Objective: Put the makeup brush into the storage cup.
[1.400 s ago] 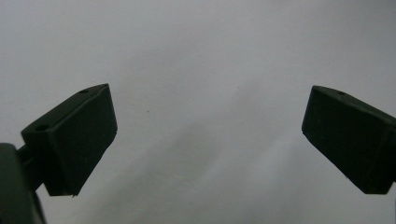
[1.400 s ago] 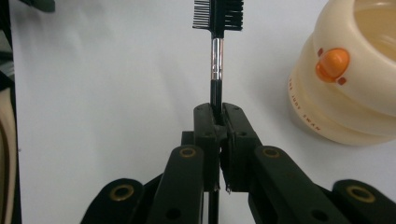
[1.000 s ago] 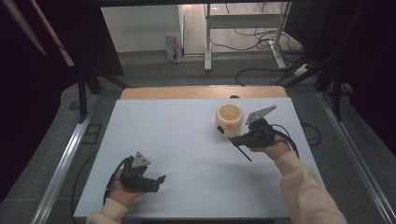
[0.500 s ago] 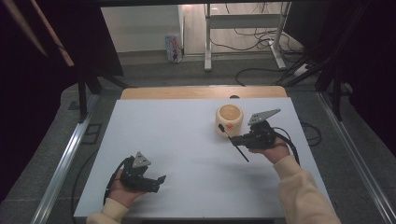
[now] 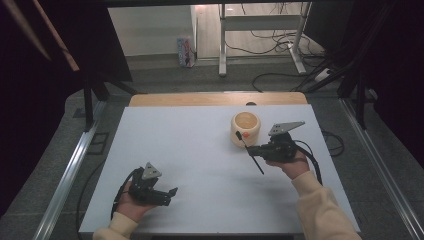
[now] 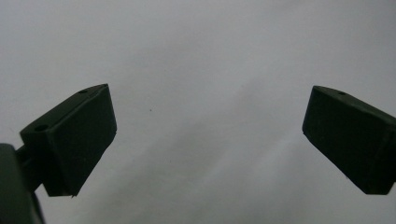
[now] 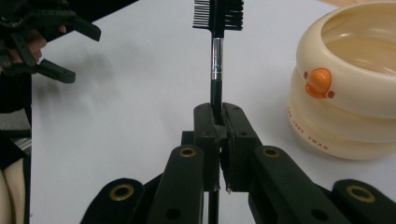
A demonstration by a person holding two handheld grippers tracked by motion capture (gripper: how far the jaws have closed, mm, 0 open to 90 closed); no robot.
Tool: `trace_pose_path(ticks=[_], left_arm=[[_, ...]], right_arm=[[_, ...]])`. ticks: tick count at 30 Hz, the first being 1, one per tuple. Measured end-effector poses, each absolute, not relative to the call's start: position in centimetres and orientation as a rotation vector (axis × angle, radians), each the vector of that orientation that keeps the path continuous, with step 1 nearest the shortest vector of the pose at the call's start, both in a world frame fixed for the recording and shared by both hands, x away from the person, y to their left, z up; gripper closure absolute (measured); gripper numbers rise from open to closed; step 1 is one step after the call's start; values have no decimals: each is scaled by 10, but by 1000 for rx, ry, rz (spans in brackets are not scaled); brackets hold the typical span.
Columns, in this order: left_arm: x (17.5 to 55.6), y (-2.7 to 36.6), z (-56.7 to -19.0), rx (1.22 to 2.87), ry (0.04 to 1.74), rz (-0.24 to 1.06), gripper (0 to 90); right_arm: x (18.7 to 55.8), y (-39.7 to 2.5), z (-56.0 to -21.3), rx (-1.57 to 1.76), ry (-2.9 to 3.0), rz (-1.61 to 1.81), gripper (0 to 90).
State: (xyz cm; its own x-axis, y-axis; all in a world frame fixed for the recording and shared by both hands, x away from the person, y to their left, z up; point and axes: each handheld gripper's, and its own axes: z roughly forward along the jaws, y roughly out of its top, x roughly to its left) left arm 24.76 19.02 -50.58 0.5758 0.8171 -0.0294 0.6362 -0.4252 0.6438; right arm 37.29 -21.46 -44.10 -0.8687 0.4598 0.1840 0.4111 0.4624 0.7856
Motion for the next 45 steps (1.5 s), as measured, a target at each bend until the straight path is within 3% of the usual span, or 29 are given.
trace_pose_path(ticks=[45], left_arm=[[250, 188, -506, 2200, 1142, 390, 42]], right_arm=[[379, -231, -436, 1006, 2344, 1651, 856]])
